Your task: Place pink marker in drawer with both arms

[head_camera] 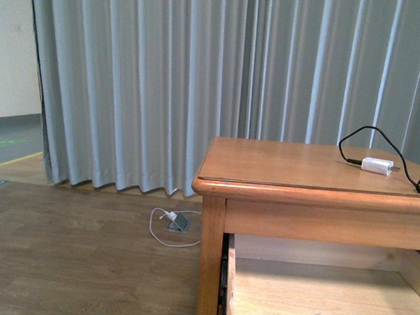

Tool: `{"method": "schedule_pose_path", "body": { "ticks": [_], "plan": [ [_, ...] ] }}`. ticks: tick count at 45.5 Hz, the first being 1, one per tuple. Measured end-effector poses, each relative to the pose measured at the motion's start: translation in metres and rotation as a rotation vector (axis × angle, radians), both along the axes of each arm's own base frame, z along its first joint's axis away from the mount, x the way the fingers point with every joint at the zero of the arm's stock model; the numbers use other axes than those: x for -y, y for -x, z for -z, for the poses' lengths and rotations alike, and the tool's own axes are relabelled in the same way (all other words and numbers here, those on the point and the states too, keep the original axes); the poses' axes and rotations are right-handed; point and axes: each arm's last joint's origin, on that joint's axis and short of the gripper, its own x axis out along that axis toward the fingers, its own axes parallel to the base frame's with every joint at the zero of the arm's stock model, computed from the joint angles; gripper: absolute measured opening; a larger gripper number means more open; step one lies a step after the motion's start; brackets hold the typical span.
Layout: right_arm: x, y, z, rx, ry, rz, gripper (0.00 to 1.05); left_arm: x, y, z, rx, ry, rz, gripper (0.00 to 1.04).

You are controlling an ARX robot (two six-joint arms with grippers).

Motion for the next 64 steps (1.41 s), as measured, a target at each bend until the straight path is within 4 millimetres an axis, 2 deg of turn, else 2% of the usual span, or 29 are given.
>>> {"method": "schedule_pose_path", "body": {
  "ticks": [10, 16, 27, 30, 33, 35, 43, 49, 56, 64],
  "plan": [
    [0.000, 0.000, 0.000, 0.000, 0.000, 0.000, 0.96, 0.000, 0.005, 0.000, 0.000, 0.000, 0.000, 0.04],
    [0.000, 0.000, 0.000, 0.000, 0.000, 0.000, 0.96, 0.000, 0.015, 0.004, -0.013, -0.001, 0.000, 0.04],
    [0.000, 0.000, 0.000, 0.000, 0.000, 0.000, 0.96, 0.000, 0.016, 0.004, -0.006, -0.001, 0.000, 0.04],
    [0.000, 0.000, 0.000, 0.002, 0.003, 0.010, 0.96, 0.000, 0.016, 0.004, -0.006, -0.001, 0.000, 0.17],
    [-0.002, -0.003, 0.005, 0.107, 0.091, 0.157, 0.96, 0.000, 0.016, 0.003, -0.006, -0.001, 0.000, 0.31],
    [-0.005, -0.004, 0.004, 0.110, 0.124, 0.206, 0.96, 0.000, 0.016, 0.004, -0.006, -0.001, -0.001, 0.42],
    [-0.010, -0.023, 0.017, -0.071, 0.106, 0.126, 0.96, 0.000, 0.016, 0.003, -0.006, -0.001, 0.000, 0.73],
    [-0.012, -0.052, 0.034, -0.210, 0.128, 0.035, 0.96, 0.000, 0.016, 0.004, -0.006, -0.002, 0.000, 1.00],
    [-0.015, -0.080, 0.053, -0.300, 0.145, 0.014, 0.96, 0.000, 0.016, 0.004, -0.006, -0.002, 0.000, 0.99],
    [-0.021, -0.123, 0.076, -0.338, 0.181, 0.031, 0.96, 0.000, 0.016, 0.004, -0.006, -0.002, 0.000, 0.99]
  ]
}}
